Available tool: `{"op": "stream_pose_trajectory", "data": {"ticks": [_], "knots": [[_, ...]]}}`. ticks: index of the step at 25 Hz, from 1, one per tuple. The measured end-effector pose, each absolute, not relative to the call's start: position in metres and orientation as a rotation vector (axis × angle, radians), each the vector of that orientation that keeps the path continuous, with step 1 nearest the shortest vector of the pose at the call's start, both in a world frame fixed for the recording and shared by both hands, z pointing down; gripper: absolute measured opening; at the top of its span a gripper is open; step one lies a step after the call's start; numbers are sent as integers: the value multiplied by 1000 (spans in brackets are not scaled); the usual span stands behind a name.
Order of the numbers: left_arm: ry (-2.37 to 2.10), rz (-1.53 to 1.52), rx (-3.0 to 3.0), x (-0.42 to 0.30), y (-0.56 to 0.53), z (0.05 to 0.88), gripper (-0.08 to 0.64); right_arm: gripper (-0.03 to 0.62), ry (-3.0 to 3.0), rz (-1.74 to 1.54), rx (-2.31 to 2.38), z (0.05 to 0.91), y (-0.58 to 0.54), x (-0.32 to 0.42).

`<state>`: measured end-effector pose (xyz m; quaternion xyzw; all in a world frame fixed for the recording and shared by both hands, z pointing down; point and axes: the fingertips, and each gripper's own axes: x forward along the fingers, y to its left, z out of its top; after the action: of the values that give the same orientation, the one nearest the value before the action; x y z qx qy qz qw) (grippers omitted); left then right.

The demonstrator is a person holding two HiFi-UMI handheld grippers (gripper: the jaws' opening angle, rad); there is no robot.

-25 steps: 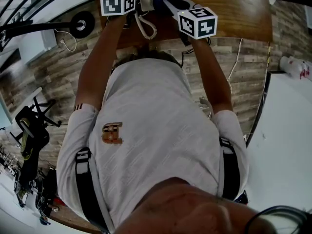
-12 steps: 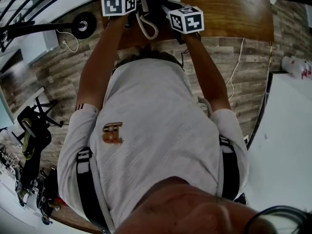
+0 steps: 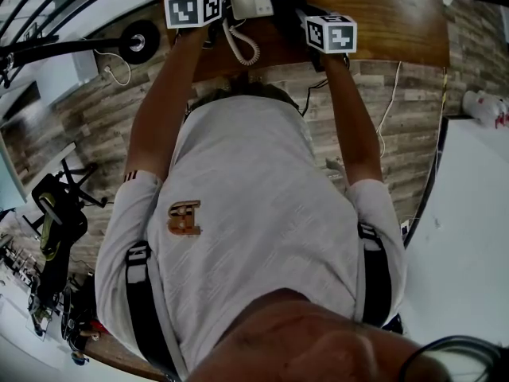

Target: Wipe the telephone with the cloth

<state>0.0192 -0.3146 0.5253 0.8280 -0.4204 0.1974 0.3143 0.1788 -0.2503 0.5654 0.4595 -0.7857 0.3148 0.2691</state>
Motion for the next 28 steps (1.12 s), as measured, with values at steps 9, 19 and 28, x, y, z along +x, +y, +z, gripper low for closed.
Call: {"op": "stream_pose_trajectory", "data": {"ticks": [9, 19, 28], "knots": [[-1106, 553, 2194, 15, -310, 526, 85, 60, -2089, 838, 1313, 557, -244, 206], [-1104, 471, 2320, 16, -295, 484, 60, 60, -2329, 694, 1354, 473, -250, 188], [-1125, 152, 2616, 17, -279, 378, 32, 60, -2687, 476, 1273, 369, -249, 130]]}}
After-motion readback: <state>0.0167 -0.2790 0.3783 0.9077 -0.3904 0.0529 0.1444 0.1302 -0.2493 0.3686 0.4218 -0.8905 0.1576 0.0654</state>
